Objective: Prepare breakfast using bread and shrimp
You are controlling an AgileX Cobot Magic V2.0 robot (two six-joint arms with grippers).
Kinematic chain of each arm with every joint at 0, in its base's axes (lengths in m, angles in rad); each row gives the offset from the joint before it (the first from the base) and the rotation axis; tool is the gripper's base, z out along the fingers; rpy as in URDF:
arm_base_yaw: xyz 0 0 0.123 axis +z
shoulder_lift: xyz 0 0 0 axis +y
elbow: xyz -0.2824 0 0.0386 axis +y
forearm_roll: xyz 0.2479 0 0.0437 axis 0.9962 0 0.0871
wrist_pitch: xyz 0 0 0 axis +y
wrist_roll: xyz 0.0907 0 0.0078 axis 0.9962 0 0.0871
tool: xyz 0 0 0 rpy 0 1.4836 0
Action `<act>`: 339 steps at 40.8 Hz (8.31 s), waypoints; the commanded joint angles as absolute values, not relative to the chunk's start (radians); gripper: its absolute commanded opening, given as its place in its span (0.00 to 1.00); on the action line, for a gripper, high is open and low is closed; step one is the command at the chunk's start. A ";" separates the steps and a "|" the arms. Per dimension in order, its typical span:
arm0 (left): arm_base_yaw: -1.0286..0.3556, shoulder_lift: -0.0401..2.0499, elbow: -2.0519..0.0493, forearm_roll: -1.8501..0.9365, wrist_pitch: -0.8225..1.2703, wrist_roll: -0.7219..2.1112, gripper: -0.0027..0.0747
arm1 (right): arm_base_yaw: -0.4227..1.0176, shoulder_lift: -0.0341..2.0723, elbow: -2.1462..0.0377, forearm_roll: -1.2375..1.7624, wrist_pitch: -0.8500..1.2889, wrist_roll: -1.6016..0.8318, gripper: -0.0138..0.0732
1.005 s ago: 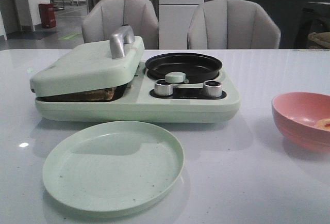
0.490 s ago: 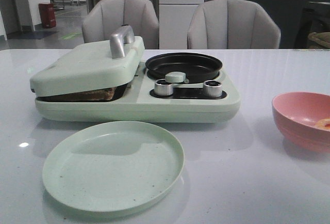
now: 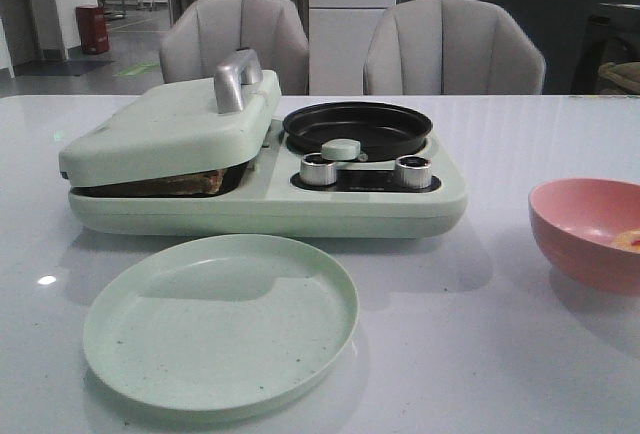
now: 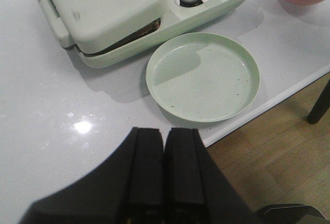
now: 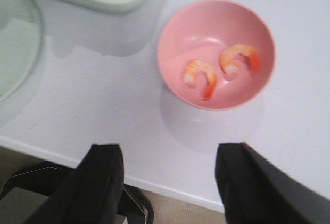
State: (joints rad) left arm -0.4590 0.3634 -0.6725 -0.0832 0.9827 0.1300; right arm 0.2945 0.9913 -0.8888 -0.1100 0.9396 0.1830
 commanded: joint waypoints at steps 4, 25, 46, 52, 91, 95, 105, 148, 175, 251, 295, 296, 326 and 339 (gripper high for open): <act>-0.466 0.372 -0.698 -0.096 0.913 0.119 0.16 | 0.080 1.154 -0.982 -0.118 0.908 0.184 0.73; -0.466 0.372 -0.698 -0.096 0.913 0.119 0.16 | -0.101 1.569 -1.078 0.041 0.770 0.000 0.73; -0.466 0.372 -0.698 -0.096 0.913 0.119 0.16 | -0.101 1.670 -1.090 0.043 0.632 0.000 0.36; -0.466 0.372 -0.698 -0.096 0.913 0.119 0.16 | -0.101 1.670 -1.092 0.043 0.630 0.000 0.25; -0.466 0.372 -0.698 -0.096 0.913 0.119 0.16 | 0.555 1.765 -1.818 -1.057 0.894 0.387 0.21; -0.466 0.372 -0.698 -0.096 0.913 0.119 0.16 | 0.608 1.830 -1.855 -1.205 0.948 0.391 0.21; -0.466 0.372 -0.698 -0.096 0.913 0.119 0.16 | 0.695 1.974 -1.874 -1.615 1.100 0.553 0.21; -0.466 0.372 -0.698 -0.096 0.913 0.119 0.16 | 0.711 2.164 -2.030 -1.811 1.255 0.388 0.21; -0.466 0.372 -0.698 -0.096 0.913 0.119 0.16 | 0.704 2.106 -2.079 -1.542 1.244 0.394 0.21; -0.466 0.372 -0.698 -0.096 0.913 0.119 0.16 | -0.025 1.349 -0.889 -0.008 0.698 0.097 0.21; -0.466 0.372 -0.698 -0.096 0.913 0.119 0.16 | 0.151 1.150 -0.901 -0.086 0.616 0.097 0.65; -0.466 0.372 -0.698 -0.096 0.913 0.119 0.16 | 0.169 1.125 -0.901 -0.086 0.627 0.097 0.65; -0.466 0.372 -0.698 -0.096 0.913 0.119 0.16 | 0.279 0.381 -0.724 -0.084 0.999 0.117 0.65; -0.466 0.372 -0.698 -0.096 0.903 0.119 0.17 | 0.279 0.351 -0.698 -0.084 1.004 0.117 0.42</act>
